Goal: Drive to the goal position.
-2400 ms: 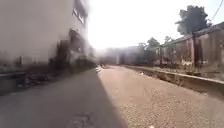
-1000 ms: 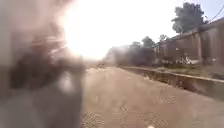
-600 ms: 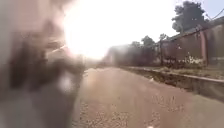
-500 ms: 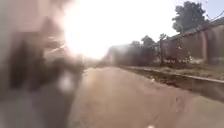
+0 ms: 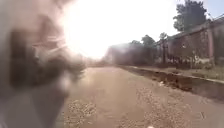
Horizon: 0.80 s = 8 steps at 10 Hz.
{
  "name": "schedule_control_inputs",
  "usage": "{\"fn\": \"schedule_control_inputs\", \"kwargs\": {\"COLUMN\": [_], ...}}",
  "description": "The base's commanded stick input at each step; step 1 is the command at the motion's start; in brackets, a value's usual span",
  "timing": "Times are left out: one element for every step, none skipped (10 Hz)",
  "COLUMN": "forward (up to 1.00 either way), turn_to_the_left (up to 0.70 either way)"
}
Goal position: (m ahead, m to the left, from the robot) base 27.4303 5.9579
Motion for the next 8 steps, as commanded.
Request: {"fn": "schedule_control_inputs", "kwargs": {"forward": [1.0, 1.0, 1.0, 1.0, 1.0, 1.0, 1.0, 1.0], "turn_to_the_left": [0.0, 0.0, 0.0, 0.0, 0.0, 0.0, 0.0, 0.0]}}
